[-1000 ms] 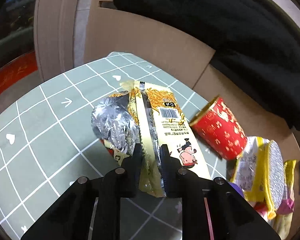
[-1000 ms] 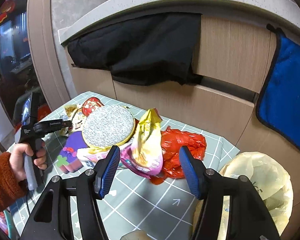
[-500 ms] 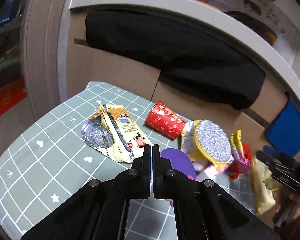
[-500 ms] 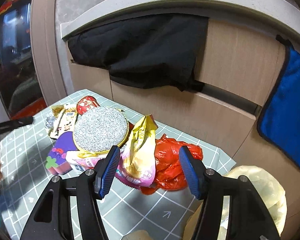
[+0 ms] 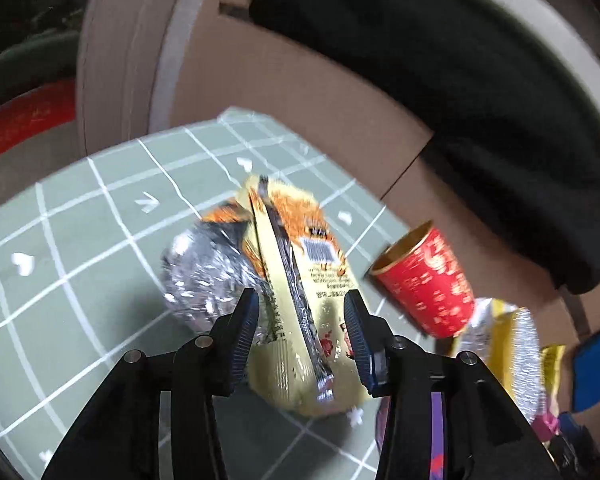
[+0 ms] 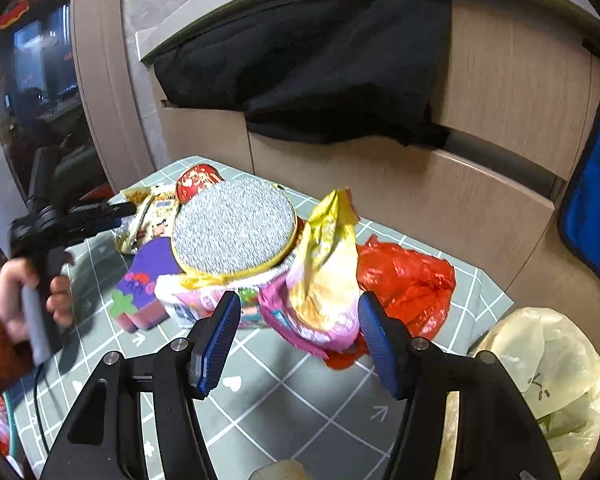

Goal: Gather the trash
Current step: 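Regrasp the wrapper with the left gripper while the right grasps the yellow wrapper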

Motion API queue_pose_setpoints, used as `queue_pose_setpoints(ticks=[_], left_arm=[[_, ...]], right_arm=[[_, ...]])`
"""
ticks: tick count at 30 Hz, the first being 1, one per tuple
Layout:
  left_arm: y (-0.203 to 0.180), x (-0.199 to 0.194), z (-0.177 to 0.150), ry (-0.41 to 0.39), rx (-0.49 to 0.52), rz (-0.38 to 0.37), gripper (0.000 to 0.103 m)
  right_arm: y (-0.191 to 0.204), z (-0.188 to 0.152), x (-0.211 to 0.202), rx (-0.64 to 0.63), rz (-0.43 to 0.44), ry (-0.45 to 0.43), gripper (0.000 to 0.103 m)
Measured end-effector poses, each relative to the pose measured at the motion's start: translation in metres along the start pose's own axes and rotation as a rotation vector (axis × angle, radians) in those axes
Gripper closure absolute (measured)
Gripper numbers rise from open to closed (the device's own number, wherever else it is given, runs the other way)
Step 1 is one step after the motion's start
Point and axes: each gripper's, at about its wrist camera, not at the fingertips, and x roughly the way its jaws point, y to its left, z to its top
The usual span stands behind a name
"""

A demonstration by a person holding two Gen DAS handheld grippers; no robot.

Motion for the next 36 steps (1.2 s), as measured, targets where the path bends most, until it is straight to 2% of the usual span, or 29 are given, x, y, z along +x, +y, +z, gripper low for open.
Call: queue_pose_setpoints(ticks=[1,2,4,5,6,7,8,11,17,20,23,27,29,33,36], left_arm=[[-0.003,0.008,-0.001,0.028,0.011,0.030,0.060],[-0.009,0.008,-0.001,-0.001,0.042,0.061,0.060],[-0.018,0.017,-0.003,0.018,0.087,0.120,0.060],[-0.023,0.018,-0.004,-0.002,0.109,0.142,0.065],[-0.024,0.020,-0.005,0.002,0.116,0.151,0.079],[-0.026,0.020,-0.007,-0.003,0.132,0.169,0.084],[-0.027,0.018,-0.009,0.001,0.136,0.146,0.090],[-0.027,0.003,-0.012,-0.013,0.158,0.107,0.094],[-0.033,-0.061,-0.023,-0.070,0.192,0.009,0.097],[-0.035,-0.095,-0.026,-0.121,0.204,-0.036,0.097],[-0.040,-0.127,-0.025,-0.166,0.208,-0.096,0.097],[-0.046,-0.154,-0.023,-0.187,0.214,-0.160,0.097],[-0.047,-0.164,-0.025,-0.188,0.222,-0.181,0.097],[-0.054,-0.166,-0.026,-0.149,0.215,-0.241,0.097],[-0.062,-0.162,-0.030,-0.132,0.230,-0.263,0.097]], right_arm=[[-0.002,-0.002,0.000,0.003,-0.001,0.002,0.044],[-0.005,-0.003,0.001,0.010,-0.003,0.004,0.044],[-0.010,-0.005,0.002,0.028,-0.003,0.007,0.044],[-0.012,-0.006,0.003,0.038,-0.001,0.007,0.044],[-0.014,-0.007,0.003,0.046,-0.001,0.007,0.044],[-0.015,-0.007,0.003,0.050,-0.005,0.008,0.044],[-0.015,-0.008,0.003,0.051,-0.008,0.008,0.044],[-0.016,-0.008,-0.001,0.039,-0.005,-0.003,0.044],[-0.018,0.006,-0.010,0.028,-0.016,-0.049,0.044],[-0.018,0.017,-0.002,0.038,0.003,-0.044,0.044],[-0.015,0.028,0.008,0.054,-0.017,-0.057,0.045],[-0.014,0.039,0.007,0.101,0.000,-0.123,0.048],[-0.011,0.041,-0.003,0.088,0.013,-0.165,0.048],[-0.013,0.046,-0.019,0.062,-0.033,-0.224,0.048],[-0.022,0.055,-0.007,0.085,-0.060,-0.165,0.048]])
